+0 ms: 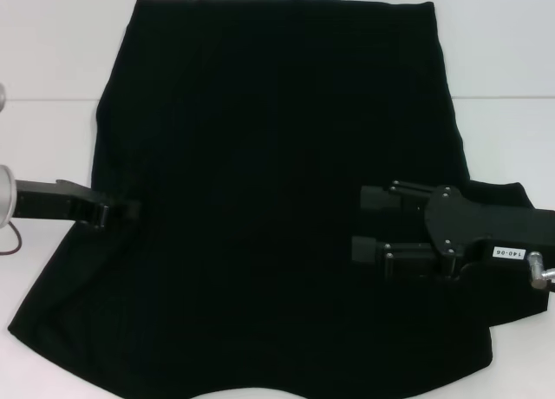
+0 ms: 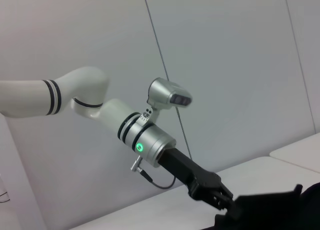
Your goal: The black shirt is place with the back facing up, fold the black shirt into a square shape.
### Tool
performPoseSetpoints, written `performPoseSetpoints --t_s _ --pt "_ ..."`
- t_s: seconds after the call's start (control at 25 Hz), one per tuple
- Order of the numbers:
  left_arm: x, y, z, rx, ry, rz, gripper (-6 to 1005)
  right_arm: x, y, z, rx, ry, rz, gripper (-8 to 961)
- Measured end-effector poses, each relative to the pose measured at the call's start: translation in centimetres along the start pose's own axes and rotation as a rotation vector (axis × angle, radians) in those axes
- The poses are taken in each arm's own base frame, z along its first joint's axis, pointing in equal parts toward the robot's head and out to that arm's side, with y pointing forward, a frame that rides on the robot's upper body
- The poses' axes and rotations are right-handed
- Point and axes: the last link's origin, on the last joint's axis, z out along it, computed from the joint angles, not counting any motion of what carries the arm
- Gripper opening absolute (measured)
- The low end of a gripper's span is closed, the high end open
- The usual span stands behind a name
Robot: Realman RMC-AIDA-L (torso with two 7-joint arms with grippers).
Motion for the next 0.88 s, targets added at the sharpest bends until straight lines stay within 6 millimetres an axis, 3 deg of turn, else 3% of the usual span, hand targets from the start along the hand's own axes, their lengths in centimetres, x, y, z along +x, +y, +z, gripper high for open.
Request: performPoseSetpoints --t_s 0.56,0.88 --pt "0.6 1.3 1.4 -0.041 -0.013 -0.038 183 -0.3 -0.2 -0.3 0.010 -0.008 -0.009 897" --pt "1.0 3.0 1.2 -0.161 -0.030 -0.018 508 -1.0 -0.8 -1.2 0.047 -0.047 0.000 896"
